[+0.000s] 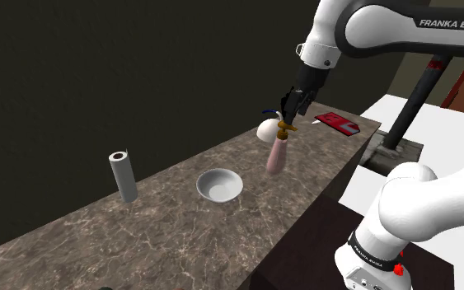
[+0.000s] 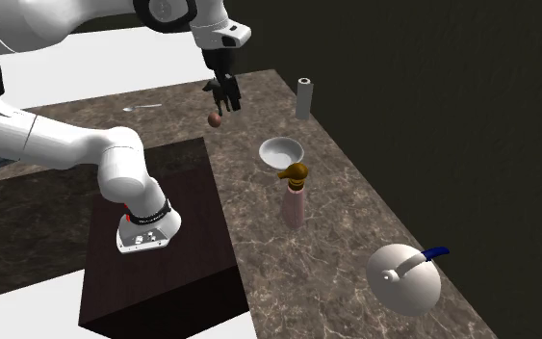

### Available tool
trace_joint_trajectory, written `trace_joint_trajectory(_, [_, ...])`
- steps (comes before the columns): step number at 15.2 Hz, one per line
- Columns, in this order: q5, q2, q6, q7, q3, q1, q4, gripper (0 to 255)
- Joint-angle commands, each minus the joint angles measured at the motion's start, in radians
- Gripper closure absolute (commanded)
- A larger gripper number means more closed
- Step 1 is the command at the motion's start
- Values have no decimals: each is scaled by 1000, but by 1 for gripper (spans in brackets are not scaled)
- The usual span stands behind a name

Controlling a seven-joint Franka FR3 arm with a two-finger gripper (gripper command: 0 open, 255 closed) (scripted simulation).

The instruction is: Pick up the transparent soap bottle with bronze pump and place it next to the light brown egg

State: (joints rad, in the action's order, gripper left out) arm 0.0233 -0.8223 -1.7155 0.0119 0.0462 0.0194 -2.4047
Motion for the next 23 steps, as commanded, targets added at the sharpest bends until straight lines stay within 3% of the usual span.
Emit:
trace_joint_trajectory(1, [0, 0, 0, 0, 0, 0, 0, 0])
trace_joint_trajectory(10, [-89, 145, -132, -175, -178, -71, -23, 0])
trace_joint_trajectory(19, [-127, 377, -263, -351, -350, -118, 45, 0])
trace_joint_trajectory(23, [-127, 390, -307, -354, -355, -118, 15, 0])
